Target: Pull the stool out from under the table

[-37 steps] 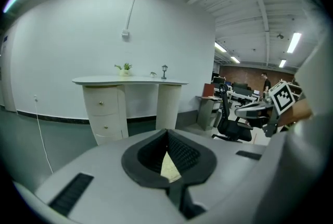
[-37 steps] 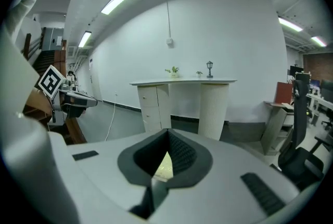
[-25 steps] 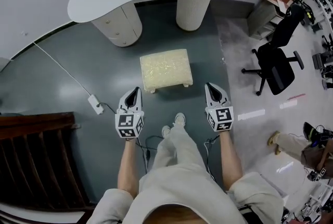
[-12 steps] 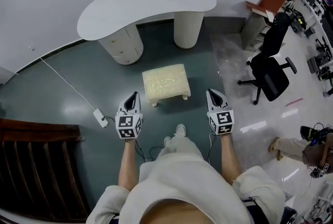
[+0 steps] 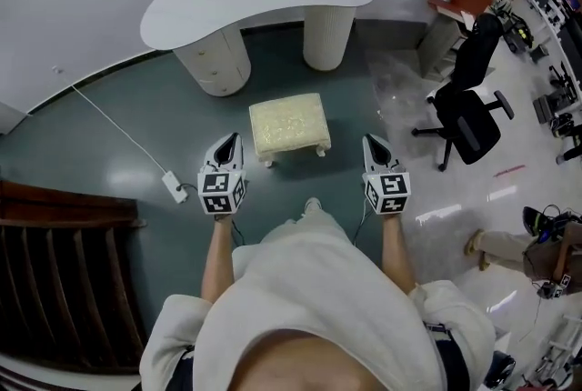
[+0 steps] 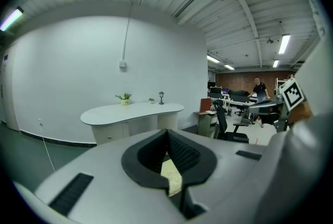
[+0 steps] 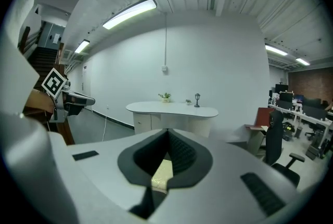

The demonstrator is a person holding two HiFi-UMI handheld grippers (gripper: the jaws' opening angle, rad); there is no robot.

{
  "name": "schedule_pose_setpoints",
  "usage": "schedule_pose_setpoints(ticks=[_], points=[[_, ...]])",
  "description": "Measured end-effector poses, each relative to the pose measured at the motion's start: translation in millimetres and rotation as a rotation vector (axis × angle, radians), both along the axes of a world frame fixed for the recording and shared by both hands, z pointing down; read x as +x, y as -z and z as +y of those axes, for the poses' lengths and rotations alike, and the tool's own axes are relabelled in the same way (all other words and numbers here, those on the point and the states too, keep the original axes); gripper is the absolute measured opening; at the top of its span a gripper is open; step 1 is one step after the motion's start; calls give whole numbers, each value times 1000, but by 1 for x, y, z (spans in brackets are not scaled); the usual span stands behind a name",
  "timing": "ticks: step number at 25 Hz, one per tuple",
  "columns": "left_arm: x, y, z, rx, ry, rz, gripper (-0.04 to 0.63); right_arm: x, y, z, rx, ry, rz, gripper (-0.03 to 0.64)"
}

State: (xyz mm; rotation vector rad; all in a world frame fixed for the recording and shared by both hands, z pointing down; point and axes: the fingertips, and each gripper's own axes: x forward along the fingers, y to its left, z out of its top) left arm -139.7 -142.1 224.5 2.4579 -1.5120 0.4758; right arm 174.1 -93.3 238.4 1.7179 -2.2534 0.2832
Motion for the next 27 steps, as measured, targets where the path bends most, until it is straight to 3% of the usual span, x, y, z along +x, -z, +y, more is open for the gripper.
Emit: schedule_pose_setpoints(ticks=[27], points=[[-4, 5, 39, 10, 0, 10, 11, -9, 8, 34, 17, 15, 29, -5]])
